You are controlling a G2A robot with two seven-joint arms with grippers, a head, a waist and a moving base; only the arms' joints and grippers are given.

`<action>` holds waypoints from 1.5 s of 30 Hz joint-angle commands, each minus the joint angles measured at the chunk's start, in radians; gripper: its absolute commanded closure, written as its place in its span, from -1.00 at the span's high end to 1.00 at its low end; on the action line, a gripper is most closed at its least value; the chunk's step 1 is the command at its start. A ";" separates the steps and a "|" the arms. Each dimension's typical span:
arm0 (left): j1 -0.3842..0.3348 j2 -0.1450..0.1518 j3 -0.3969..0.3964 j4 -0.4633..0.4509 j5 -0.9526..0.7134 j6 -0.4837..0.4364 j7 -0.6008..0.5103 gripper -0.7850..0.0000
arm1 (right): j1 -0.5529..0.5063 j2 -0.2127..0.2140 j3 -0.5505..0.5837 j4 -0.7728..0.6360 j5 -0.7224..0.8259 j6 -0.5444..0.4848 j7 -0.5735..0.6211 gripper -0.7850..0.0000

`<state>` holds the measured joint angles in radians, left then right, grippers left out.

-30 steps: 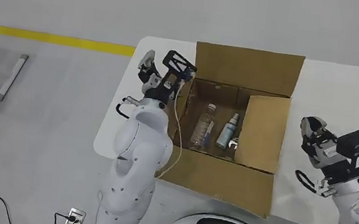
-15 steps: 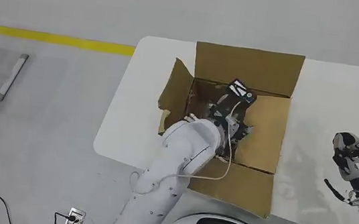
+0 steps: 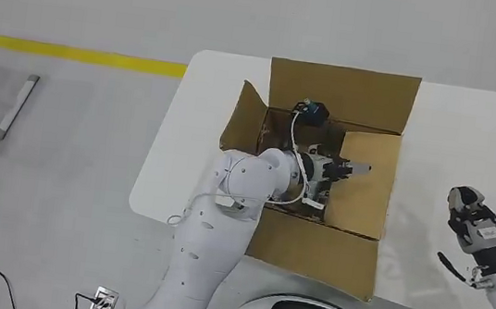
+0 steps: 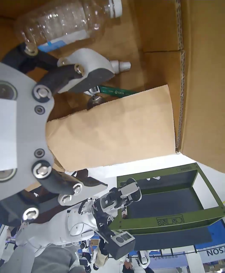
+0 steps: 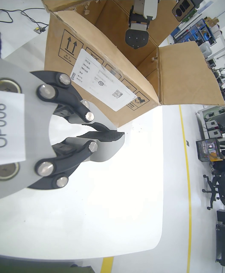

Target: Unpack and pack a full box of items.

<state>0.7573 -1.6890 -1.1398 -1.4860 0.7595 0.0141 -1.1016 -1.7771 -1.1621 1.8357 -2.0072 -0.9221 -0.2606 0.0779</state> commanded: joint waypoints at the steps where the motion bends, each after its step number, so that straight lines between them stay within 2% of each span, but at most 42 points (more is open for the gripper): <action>1: 0.000 0.000 0.000 0.000 -0.001 0.000 0.000 1.00 | -0.002 -0.001 -0.016 -0.001 -0.016 -0.003 0.000 -0.76; 7: 0.034 0.001 0.008 0.015 -0.054 0.007 0.027 1.00 | 0.010 -0.004 -0.067 0.013 -0.058 -0.005 -0.003 -0.78; 12: 0.039 0.003 0.038 0.065 -0.046 0.003 0.068 1.00 | 0.025 -0.006 -0.105 0.030 -0.083 -0.005 -0.002 -0.81; 15: 0.034 0.001 0.039 0.094 -0.089 0.047 0.062 1.00 | 0.028 -0.007 -0.125 0.033 -0.094 -0.003 -0.002 -0.82; 22: 0.011 0.001 0.027 0.110 -0.230 0.076 0.018 1.00 | 0.028 -0.010 -0.144 0.026 -0.105 0.003 -0.006 -0.73; 23: 0.006 0.002 0.026 0.109 -0.249 0.076 0.006 1.00 | 0.027 -0.010 -0.139 0.022 -0.100 0.006 -0.008 -0.65; 25: -0.004 0.004 0.025 0.098 -0.270 0.068 -0.006 1.00 | 0.024 -0.011 -0.123 0.015 -0.078 0.017 -0.015 -0.07; 26: -0.006 0.005 0.024 0.091 -0.285 0.063 -0.011 1.00 | 0.022 -0.011 -0.109 0.011 -0.061 0.026 -0.022 0.87; 27: -0.005 0.005 0.020 0.087 -0.309 0.063 -0.014 1.00 | 0.019 -0.011 -0.096 0.007 -0.046 0.033 -0.024 1.00; 31: -0.016 0.006 0.009 0.065 -0.415 0.073 -0.035 1.00 | 0.011 -0.013 -0.025 -0.012 0.052 0.058 -0.025 1.00; 35: -0.041 0.004 0.036 0.018 -0.456 0.067 -0.039 1.00 | -0.001 -0.013 0.056 -0.033 0.193 0.042 0.003 1.00; 40: -0.098 -0.005 0.120 -0.019 -0.474 0.021 -0.037 1.00 | -0.026 -0.012 0.143 -0.043 0.414 -0.016 0.066 1.00; 43: -0.137 -0.009 0.198 -0.012 -0.374 -0.041 -0.010 1.00 | -0.040 -0.014 0.181 -0.036 0.567 -0.028 0.111 1.00; 45: -0.139 -0.016 0.243 0.006 -0.385 -0.049 -0.001 1.00 | -0.046 -0.015 0.199 -0.029 0.687 -0.033 0.143 1.00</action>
<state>0.6190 -1.7006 -0.9279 -1.4913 0.3910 -0.0311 -1.1081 -1.8199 -1.1762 2.0239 -2.0401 -0.3281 -0.2898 0.2014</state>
